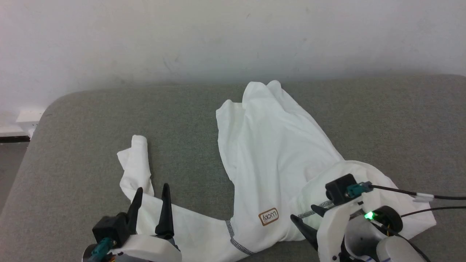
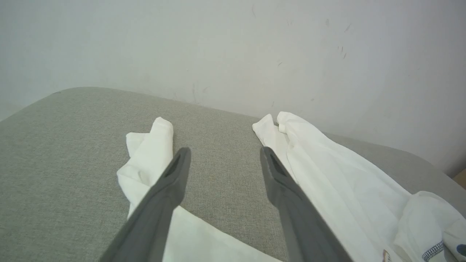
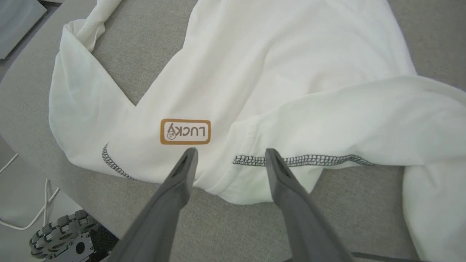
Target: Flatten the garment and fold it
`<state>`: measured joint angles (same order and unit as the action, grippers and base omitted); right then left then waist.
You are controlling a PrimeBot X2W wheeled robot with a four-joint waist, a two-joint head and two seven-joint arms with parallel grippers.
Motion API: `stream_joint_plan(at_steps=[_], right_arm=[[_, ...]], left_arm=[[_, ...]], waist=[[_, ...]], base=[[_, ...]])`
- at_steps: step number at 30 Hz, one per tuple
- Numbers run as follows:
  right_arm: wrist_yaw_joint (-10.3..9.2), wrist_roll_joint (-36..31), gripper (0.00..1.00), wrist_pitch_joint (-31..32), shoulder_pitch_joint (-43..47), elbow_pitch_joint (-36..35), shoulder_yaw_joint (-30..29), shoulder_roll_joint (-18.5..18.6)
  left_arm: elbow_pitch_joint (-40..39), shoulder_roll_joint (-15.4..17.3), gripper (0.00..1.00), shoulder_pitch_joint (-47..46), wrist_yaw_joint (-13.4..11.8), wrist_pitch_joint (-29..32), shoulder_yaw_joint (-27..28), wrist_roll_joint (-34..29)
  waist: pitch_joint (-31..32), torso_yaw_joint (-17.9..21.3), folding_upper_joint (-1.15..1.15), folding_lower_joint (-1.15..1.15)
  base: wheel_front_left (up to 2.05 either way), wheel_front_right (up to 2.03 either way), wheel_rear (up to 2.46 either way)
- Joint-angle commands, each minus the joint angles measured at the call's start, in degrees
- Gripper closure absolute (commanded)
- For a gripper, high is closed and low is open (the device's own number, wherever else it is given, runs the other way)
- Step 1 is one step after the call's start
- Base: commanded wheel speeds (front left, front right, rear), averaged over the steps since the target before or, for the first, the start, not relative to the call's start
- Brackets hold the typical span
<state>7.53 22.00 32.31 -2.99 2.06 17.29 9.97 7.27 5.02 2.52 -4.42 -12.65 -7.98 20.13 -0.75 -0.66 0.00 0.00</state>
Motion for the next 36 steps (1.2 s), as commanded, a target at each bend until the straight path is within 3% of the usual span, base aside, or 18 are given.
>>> stream_joint_plan(at_steps=[1, 9, 10, 11, 12, 13, 19, 26, 36], right_arm=[[-0.04, 0.8, 0.00, 0.8, -2.6, 2.4, 1.3, 0.5], [-0.04, 2.3, 0.00, 1.3, -11.9, 14.7, 9.5, 1.3], [-0.04, 2.3, 0.04, 1.5, -12.7, 16.1, 10.6, 1.5], [-0.04, 2.2, 0.55, 1.6, -13.4, 17.3, 11.4, 1.7], [-0.04, 2.7, 0.81, 1.6, -13.8, 18.3, 11.8, 1.7], [-0.04, 2.8, 1.00, 1.5, -14.1, 19.0, 12.2, 1.8], [-0.04, 3.1, 1.00, -0.8, -13.1, 18.9, 11.8, 3.4], [-0.04, 2.1, 1.00, -5.4, -4.6, 10.0, 1.4, 3.7], [-0.04, 3.3, 1.00, -8.1, 13.4, -1.1, -22.0, -5.9]], left_arm=[[0.2, 0.1, 0.00, -0.3, -0.3, -0.3, -0.2, 0.2], [1.1, 0.0, 0.00, -1.3, -0.1, -0.7, -0.5, 0.5], [1.2, 0.0, 0.00, -1.4, -0.1, -0.8, -0.5, 0.5], [1.4, 0.0, 0.00, -1.5, 0.0, -0.8, -0.6, 0.6], [1.5, 0.0, 0.00, -1.6, 0.0, -0.8, -0.6, 0.6], [1.6, 0.0, 0.00, -1.6, -0.1, -0.9, -0.6, 0.6], [2.1, 0.2, 0.00, -0.4, -0.6, -1.1, -0.4, 0.8], [1.6, 0.4, 0.00, 0.9, -1.2, -1.2, -0.3, 1.0], [0.9, 0.5, 0.00, 2.0, -1.6, -0.8, -1.0, 1.2]], waist=[[-0.4, -0.4, 0.00, 0.00], [-2.1, -1.3, 0.00, 0.00], [-2.2, -1.4, 0.00, 0.00], [-2.2, -1.6, 0.00, 0.00], [-2.1, -1.6, 0.00, 0.00], [-2.0, -1.7, 0.00, 0.00], [-0.2, -1.0, 0.00, 0.00], [2.1, 1.4, 0.00, 0.00], [3.0, 4.3, 0.00, 0.00]], base=[[0.00, 0.00, 0.00], [0.00, 0.00, 0.00], [0.00, 0.00, 0.00], [0.00, 0.00, 0.00], [0.00, 0.00, 0.00], [0.00, 0.00, 0.00], [0.00, 0.00, 0.00], [0.00, 0.00, 0.00], [0.00, 0.00, 0.00]])
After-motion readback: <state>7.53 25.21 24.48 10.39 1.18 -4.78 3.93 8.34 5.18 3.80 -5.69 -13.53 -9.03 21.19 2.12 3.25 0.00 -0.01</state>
